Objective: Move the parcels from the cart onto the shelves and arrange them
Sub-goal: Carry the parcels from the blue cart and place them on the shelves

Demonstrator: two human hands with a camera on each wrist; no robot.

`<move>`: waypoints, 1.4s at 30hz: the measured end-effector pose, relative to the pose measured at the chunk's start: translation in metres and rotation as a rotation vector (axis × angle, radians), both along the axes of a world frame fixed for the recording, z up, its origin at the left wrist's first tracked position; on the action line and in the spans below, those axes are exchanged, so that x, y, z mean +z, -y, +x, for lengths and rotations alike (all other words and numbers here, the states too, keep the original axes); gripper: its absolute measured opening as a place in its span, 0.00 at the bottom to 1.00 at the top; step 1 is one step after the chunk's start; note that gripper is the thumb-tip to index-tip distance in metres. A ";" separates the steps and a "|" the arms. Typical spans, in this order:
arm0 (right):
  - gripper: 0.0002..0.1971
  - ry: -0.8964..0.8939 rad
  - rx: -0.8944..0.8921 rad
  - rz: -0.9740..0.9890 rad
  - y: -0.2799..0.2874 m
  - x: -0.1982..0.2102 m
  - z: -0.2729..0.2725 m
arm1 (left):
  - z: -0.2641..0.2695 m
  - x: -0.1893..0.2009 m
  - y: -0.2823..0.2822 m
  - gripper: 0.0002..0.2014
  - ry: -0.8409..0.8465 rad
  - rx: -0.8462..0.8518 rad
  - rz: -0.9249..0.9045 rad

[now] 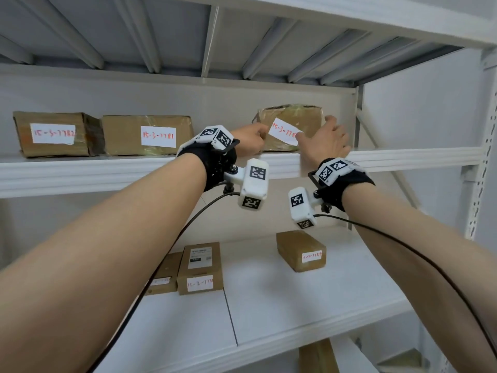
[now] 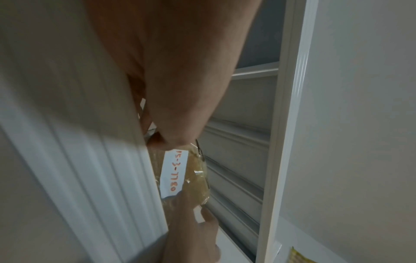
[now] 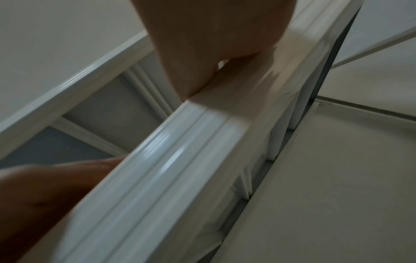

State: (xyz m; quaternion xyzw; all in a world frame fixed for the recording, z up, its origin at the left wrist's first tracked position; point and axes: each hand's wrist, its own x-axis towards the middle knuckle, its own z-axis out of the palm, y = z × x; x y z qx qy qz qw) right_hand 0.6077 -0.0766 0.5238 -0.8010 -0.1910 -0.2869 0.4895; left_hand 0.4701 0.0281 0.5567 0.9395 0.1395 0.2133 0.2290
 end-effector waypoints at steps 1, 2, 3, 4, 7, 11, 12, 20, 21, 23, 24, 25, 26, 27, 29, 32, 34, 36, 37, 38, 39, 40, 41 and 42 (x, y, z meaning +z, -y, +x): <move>0.36 0.012 -0.013 0.002 0.000 0.000 0.000 | 0.004 0.001 -0.006 0.27 0.001 0.025 0.027; 0.34 0.019 -0.013 -0.006 0.000 0.001 0.000 | 0.005 0.002 -0.009 0.24 0.006 0.044 0.028; 0.31 0.017 0.000 -0.026 0.000 0.002 -0.001 | 0.002 0.002 -0.006 0.22 0.015 0.061 0.022; 0.28 0.009 0.019 -0.051 0.001 0.003 0.000 | -0.001 0.002 -0.004 0.21 0.029 0.065 0.017; 0.23 -0.004 0.046 -0.098 0.002 0.004 0.003 | -0.001 0.001 0.001 0.20 0.024 0.085 0.059; 0.21 -0.024 0.028 -0.166 0.002 0.002 0.004 | 0.003 -0.003 0.013 0.23 -0.036 0.128 0.178; 0.22 -0.037 0.032 -0.179 0.003 0.002 0.004 | 0.005 -0.004 0.013 0.22 -0.022 0.131 0.188; 0.21 0.044 0.083 -0.076 0.008 -0.012 -0.017 | -0.005 -0.007 0.012 0.12 0.371 0.070 -0.030; 0.19 0.066 0.092 -0.053 0.008 -0.015 -0.022 | -0.007 -0.009 0.014 0.09 0.432 0.053 -0.048; 0.17 0.084 0.133 0.006 0.008 -0.018 -0.034 | -0.012 -0.012 0.014 0.07 0.524 0.031 -0.111; 0.16 0.082 0.155 0.037 0.008 -0.019 -0.039 | -0.015 -0.014 0.014 0.08 0.561 0.016 -0.132; 0.15 0.082 0.176 0.063 0.009 -0.020 -0.045 | -0.020 -0.015 0.015 0.10 0.594 -0.007 -0.140; 0.15 0.082 0.197 0.084 0.009 -0.020 -0.051 | -0.026 -0.018 0.018 0.11 0.605 -0.020 -0.134; 0.15 0.082 0.217 0.102 0.009 -0.021 -0.057 | -0.032 -0.020 0.020 0.12 0.612 -0.032 -0.119; 0.14 0.084 0.256 0.123 0.008 -0.024 -0.070 | -0.044 -0.026 0.023 0.12 0.606 -0.066 -0.117; 0.14 0.087 0.289 0.149 0.007 -0.029 -0.092 | -0.066 -0.034 0.024 0.14 0.559 -0.079 -0.113; 0.13 0.087 0.300 0.192 0.006 -0.031 -0.111 | -0.084 -0.036 0.024 0.15 0.568 -0.059 -0.137; 0.11 0.080 0.322 0.213 0.003 -0.032 -0.134 | -0.105 -0.037 0.024 0.15 0.601 -0.056 -0.185; 0.09 0.080 0.345 0.212 0.000 -0.033 -0.145 | -0.116 -0.039 0.023 0.14 0.616 -0.045 -0.201; 0.07 0.081 0.377 0.206 -0.003 -0.034 -0.158 | -0.129 -0.040 0.023 0.14 0.624 -0.027 -0.208; 0.06 0.078 0.414 0.200 -0.006 -0.036 -0.171 | -0.141 -0.043 0.021 0.14 0.621 -0.014 -0.213; 0.06 0.070 0.455 0.191 -0.009 -0.037 -0.185 | -0.156 -0.047 0.020 0.14 0.609 0.003 -0.218; 0.06 0.059 0.496 0.179 -0.013 -0.040 -0.199 | -0.172 -0.052 0.018 0.14 0.588 0.018 -0.223; 0.06 0.044 0.532 0.165 -0.017 -0.043 -0.212 | -0.187 -0.057 0.017 0.14 0.564 0.030 -0.229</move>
